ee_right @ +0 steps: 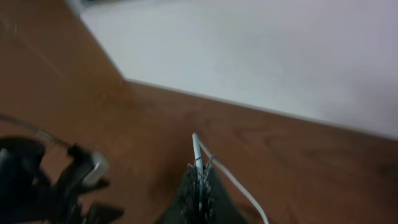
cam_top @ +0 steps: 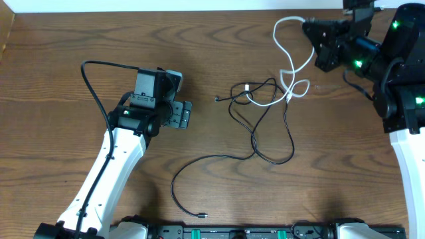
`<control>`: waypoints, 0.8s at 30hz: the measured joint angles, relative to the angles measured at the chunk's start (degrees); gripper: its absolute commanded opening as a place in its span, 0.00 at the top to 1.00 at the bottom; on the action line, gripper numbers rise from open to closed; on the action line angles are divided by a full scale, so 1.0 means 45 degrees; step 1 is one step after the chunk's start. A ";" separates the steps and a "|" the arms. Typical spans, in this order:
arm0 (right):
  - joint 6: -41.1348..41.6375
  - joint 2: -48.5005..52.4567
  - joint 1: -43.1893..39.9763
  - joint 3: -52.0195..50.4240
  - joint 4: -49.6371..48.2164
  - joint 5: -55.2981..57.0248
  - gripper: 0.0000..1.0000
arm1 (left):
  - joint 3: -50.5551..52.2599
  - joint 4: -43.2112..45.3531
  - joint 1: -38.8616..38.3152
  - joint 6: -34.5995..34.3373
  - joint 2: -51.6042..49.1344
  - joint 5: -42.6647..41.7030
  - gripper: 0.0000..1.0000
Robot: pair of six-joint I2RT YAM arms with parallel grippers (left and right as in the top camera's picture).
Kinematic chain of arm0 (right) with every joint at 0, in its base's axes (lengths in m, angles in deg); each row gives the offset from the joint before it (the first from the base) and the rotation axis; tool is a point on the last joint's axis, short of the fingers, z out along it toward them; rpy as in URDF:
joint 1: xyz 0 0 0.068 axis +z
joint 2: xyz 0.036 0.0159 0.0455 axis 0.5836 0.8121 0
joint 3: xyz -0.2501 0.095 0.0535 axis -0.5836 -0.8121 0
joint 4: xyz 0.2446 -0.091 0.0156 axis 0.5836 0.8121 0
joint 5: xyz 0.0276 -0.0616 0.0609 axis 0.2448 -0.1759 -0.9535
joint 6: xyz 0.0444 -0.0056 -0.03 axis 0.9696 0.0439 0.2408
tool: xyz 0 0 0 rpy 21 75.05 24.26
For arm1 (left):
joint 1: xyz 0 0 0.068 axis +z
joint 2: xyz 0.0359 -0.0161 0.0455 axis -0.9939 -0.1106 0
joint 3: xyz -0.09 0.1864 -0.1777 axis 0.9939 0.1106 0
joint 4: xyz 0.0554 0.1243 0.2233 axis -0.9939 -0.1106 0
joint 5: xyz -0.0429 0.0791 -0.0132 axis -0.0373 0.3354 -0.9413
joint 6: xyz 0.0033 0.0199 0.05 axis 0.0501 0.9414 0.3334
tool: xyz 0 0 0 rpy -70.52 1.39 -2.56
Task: Untangle cables
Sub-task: 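Pull the white cable rightward out of the black cables with the right gripper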
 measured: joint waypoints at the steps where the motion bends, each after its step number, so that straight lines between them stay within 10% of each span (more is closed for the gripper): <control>1: -0.0039 -0.0015 -0.0034 0.0000 0.0194 -0.0131 0.99 | 0.0000 0.0005 0.0000 0.0000 0.0000 0.0000 0.13; 24: -0.2705 -0.1064 -0.0141 0.0015 0.4313 -0.0690 0.99 | 0.0000 0.0005 0.0000 0.0000 0.0000 0.0000 0.13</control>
